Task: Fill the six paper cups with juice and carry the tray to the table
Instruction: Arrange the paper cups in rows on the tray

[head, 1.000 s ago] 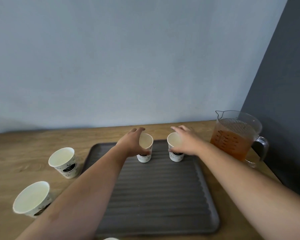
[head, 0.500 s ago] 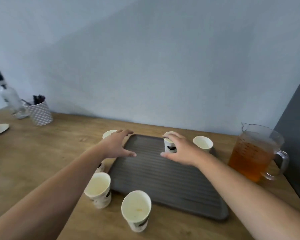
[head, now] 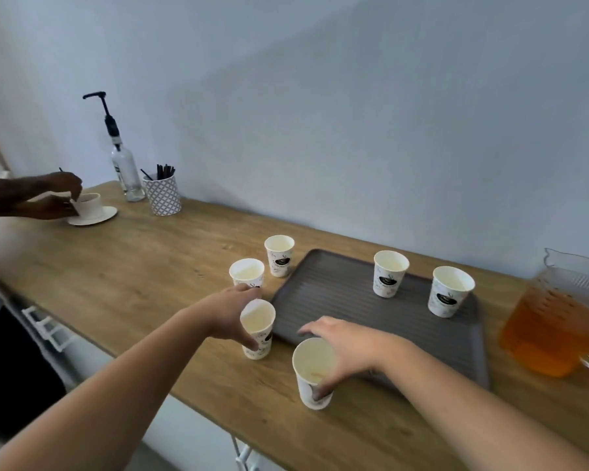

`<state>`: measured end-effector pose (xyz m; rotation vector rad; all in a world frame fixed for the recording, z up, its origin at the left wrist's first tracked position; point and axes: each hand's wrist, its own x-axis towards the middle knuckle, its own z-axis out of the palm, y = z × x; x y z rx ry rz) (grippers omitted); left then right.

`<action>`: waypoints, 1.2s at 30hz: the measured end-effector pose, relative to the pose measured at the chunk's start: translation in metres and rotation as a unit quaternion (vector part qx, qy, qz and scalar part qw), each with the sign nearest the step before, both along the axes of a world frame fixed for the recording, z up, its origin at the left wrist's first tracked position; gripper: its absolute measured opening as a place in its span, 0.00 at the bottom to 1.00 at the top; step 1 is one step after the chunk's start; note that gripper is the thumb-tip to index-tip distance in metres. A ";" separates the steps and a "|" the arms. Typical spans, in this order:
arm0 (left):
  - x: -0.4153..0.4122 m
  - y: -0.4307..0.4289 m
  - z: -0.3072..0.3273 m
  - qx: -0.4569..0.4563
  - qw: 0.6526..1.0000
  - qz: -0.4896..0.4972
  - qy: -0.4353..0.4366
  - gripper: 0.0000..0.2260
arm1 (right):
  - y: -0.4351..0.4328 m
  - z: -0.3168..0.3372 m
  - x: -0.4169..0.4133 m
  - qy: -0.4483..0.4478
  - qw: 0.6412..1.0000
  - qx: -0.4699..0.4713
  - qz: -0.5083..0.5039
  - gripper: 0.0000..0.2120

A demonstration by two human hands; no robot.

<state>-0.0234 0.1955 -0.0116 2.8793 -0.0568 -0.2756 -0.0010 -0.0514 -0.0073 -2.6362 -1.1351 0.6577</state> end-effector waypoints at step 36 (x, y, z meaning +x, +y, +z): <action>0.156 -0.041 -0.027 -0.130 0.983 -0.115 -0.055 0.36 | 0.014 0.000 0.237 -0.073 0.949 0.105 -0.287 0.39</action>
